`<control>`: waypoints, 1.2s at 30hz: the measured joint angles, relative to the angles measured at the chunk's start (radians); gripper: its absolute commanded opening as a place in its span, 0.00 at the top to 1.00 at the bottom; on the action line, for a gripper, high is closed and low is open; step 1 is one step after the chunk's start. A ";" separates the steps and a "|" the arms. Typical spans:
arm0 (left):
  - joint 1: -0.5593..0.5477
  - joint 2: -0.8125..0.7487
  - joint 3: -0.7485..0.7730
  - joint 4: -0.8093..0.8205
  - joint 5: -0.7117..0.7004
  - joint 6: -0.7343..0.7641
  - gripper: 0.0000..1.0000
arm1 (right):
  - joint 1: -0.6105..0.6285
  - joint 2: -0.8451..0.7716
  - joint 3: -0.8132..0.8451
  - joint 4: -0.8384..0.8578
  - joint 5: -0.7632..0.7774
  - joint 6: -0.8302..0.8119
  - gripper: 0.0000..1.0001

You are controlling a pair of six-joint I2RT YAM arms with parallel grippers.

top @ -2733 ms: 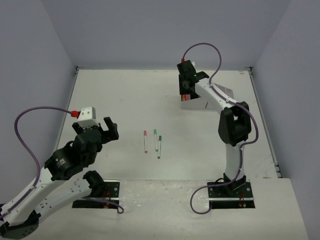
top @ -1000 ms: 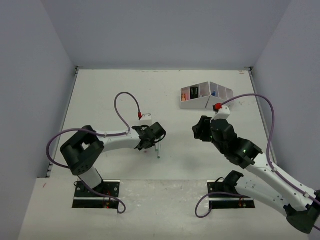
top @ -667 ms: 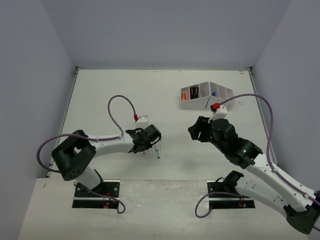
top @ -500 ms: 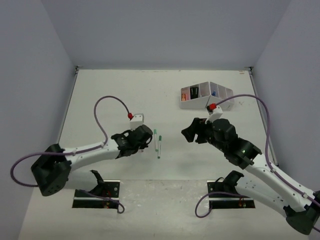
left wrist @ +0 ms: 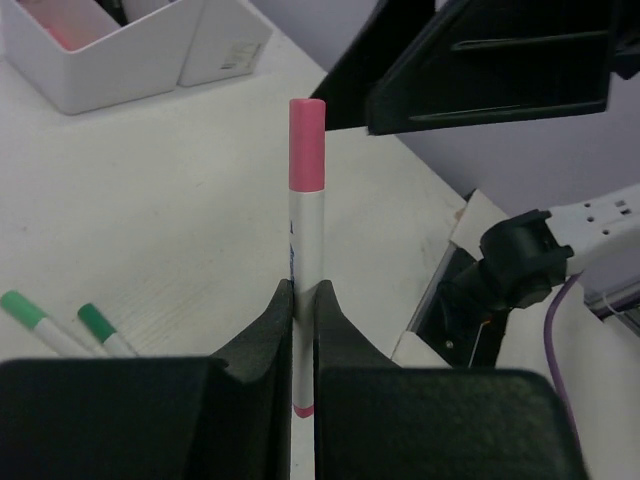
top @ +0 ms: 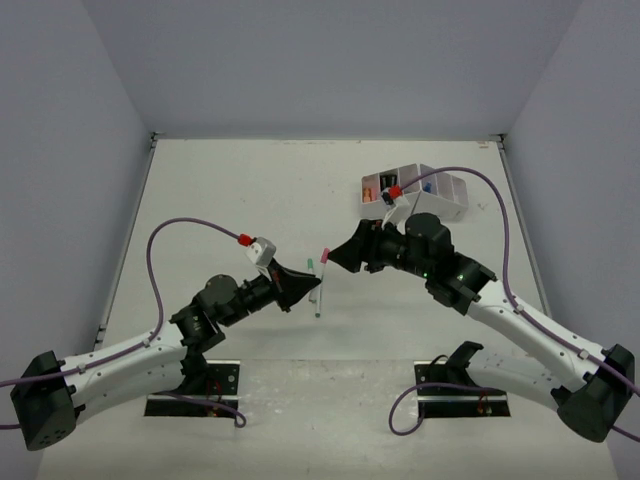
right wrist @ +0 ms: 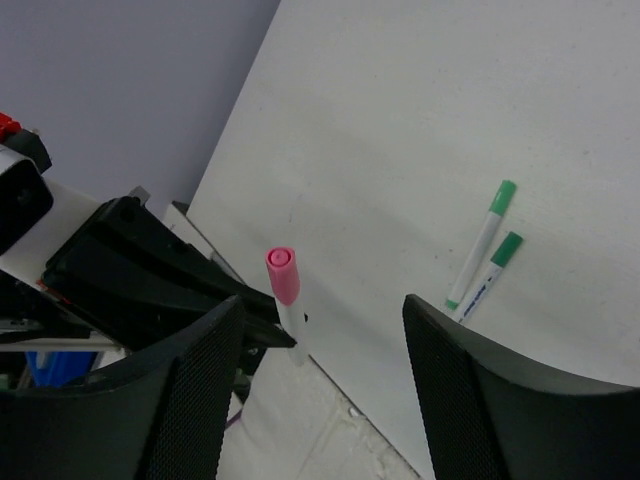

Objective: Sort the stationery into containers
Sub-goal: Pick up the pen from the center of the board, then place the pen in the storage box.

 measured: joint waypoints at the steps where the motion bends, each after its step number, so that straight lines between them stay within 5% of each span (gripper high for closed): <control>1: 0.000 0.005 -0.003 0.029 0.027 0.000 1.00 | 0.000 0.013 0.000 0.013 -0.015 0.003 0.44; 7: 0.000 0.036 -0.005 0.121 0.103 -0.001 1.00 | 0.001 0.070 0.001 0.064 -0.084 0.022 0.54; 9: 0.000 0.044 -0.005 0.137 0.111 -0.001 1.00 | 0.001 0.071 0.000 0.078 -0.099 0.025 0.67; 11: 0.000 0.052 -0.005 0.145 0.115 -0.001 1.00 | 0.001 0.071 -0.002 0.094 -0.114 0.030 1.00; 12: 0.000 0.057 -0.005 0.148 0.117 -0.001 0.97 | 0.002 0.071 -0.004 0.101 -0.122 0.030 1.00; 13: 0.000 0.061 -0.005 0.148 0.117 -0.001 0.88 | 0.002 0.071 -0.007 0.108 -0.126 0.030 1.00; 14: 0.000 0.064 -0.005 0.147 0.115 -0.001 0.68 | 0.002 0.071 -0.011 0.114 -0.128 0.032 1.00; 17: -0.001 0.070 0.007 0.122 0.091 -0.003 0.49 | 0.002 0.071 -0.018 0.113 -0.117 0.031 1.00; 18: 0.000 0.071 0.019 0.106 0.076 -0.002 0.18 | -0.001 0.071 -0.018 0.108 -0.108 0.027 1.00; 19: 0.000 0.071 0.031 0.095 0.063 -0.002 0.00 | -0.005 0.071 -0.018 0.105 -0.100 0.025 1.00; 25: 0.000 0.042 0.120 -0.063 -0.071 -0.005 0.00 | -0.207 0.071 -0.004 0.024 0.003 -0.012 1.00; 30: 0.000 0.016 0.197 -0.306 -0.246 -0.044 0.00 | -0.400 0.111 0.145 -0.131 0.268 -0.092 1.00; 36: 0.000 0.019 0.241 -0.533 -0.324 -0.070 0.00 | -0.650 0.140 0.270 -0.103 0.541 -0.182 1.00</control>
